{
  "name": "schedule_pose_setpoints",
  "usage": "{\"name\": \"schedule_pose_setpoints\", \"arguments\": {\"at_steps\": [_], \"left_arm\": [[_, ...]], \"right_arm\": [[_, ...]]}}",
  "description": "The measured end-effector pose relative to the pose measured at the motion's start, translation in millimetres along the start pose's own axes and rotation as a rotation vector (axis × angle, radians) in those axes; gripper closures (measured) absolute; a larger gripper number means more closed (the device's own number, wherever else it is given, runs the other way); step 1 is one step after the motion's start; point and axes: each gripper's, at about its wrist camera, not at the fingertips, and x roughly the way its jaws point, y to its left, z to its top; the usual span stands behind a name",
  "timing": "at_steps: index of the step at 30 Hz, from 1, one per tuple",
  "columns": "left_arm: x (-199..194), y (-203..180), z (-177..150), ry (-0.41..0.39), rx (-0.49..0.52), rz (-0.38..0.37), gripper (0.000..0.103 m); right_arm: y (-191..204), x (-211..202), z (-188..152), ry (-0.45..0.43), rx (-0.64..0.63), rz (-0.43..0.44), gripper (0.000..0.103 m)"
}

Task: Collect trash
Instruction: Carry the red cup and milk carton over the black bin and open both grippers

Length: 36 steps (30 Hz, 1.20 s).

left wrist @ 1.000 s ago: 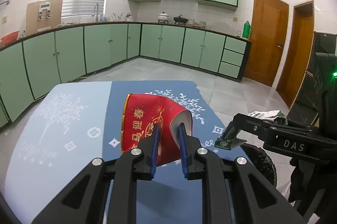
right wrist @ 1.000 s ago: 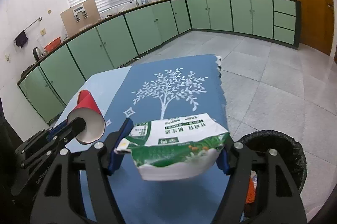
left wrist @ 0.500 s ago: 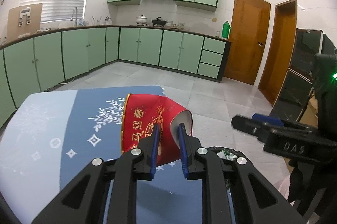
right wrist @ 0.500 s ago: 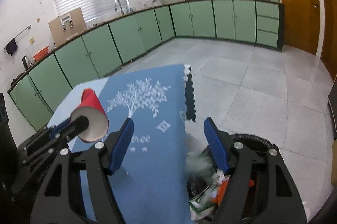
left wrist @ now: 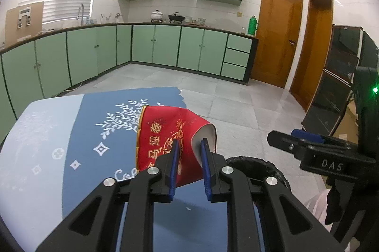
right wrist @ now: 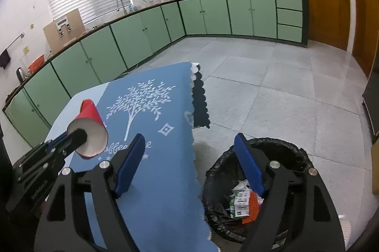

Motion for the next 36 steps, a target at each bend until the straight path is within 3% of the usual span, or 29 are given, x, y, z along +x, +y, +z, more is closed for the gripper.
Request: {"name": "schedule_pose_setpoints", "arguments": {"at_steps": [6,20,21,23,28,33,36], "left_arm": [[14.1,-22.8,2.4,0.013,0.032,-0.058,0.085],[65.5,-112.0,6.1,0.055,0.117,-0.255,0.082],[68.5,-118.1,6.4,0.059,0.122,-0.27,0.078],[71.1,-122.6,7.1,0.06,0.128,-0.27,0.053],[72.9,-122.7,5.6,0.07,0.133,-0.258,0.05],[63.2,-105.6,11.6,0.065,0.11,-0.22,0.03],[52.1,-94.2,15.9,0.056,0.09,-0.207,0.016]], "right_arm": [[-21.4,-14.2,2.5,-0.028,0.018,-0.051,0.024],[-114.7,-45.1,-2.7,-0.078,0.129,-0.216,0.024],[-117.5,-45.9,-2.8,-0.081,0.134,-0.221,0.024],[-125.7,-48.2,-4.2,-0.088,0.148,-0.237,0.023],[-137.2,-50.6,-7.7,-0.099,0.174,-0.252,0.02],[-129.6,-48.8,-8.0,-0.094,0.167,-0.251,0.007],[-123.0,-49.3,-8.9,-0.079,0.161,-0.244,0.005]]}}
